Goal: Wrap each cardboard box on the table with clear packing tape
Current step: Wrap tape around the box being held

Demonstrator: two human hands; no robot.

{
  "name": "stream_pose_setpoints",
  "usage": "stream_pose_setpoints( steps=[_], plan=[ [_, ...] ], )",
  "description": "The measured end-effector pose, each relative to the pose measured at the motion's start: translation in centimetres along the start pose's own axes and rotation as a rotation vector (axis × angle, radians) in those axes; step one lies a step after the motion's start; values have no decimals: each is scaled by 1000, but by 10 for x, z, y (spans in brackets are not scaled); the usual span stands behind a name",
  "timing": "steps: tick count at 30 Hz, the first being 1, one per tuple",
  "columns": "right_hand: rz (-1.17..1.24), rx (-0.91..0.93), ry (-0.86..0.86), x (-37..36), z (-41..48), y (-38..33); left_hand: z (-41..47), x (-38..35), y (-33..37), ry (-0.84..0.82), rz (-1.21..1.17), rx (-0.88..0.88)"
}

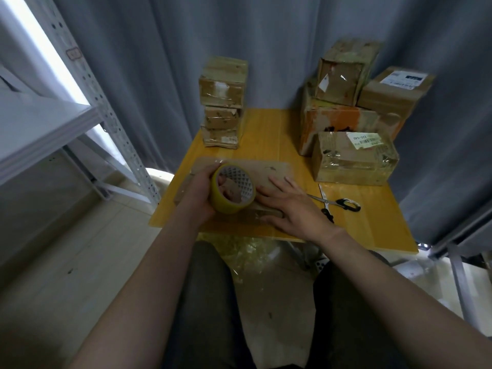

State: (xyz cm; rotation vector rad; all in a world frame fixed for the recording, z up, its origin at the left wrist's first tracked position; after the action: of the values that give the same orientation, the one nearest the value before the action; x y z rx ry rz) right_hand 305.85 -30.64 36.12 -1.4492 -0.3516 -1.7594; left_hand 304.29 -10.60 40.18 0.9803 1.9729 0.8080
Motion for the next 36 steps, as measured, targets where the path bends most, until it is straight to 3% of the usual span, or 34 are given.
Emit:
stream_pose_setpoints(
  steps=[4,9,12,15,19,22,25,30,36],
  plan=[
    [-68,-154,26,-6,6,-16,-12,1,15,-43,45,-74],
    [-99,-398,-123,-17,21,-52,-16,21,44,-8,26,-137],
    [66,-321,-288,-9,24,-76,-24,32,61,29,73,-178],
    [188,-167,-338,19,33,-81,-30,47,71,78,178,-214],
    [-75,-34,-404,21,43,-50,-29,62,74,103,275,-210],
    [-46,-78,-445,2,40,-43,-22,69,72,106,360,-204],
    [-60,-178,-452,-1,35,-50,-21,68,71,102,408,-207],
    [-84,-517,-423,-5,19,-61,-16,62,70,108,478,-192],
    [-183,-627,-426,-15,30,-52,-5,45,65,159,562,-262]
  ],
)
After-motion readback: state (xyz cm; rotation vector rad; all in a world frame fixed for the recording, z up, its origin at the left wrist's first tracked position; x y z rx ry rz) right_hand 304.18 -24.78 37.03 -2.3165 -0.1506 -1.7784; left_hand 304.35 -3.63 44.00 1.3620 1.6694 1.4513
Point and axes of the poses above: each hand's wrist, its own z-axis towards the middle knuckle, its own x-axis out of the back of the hand, y = z × x, the point moved 6 cm from there along z, towards the middle knuckle, and after that the axes turned 2 degrees about y, right-handed, at the moved point
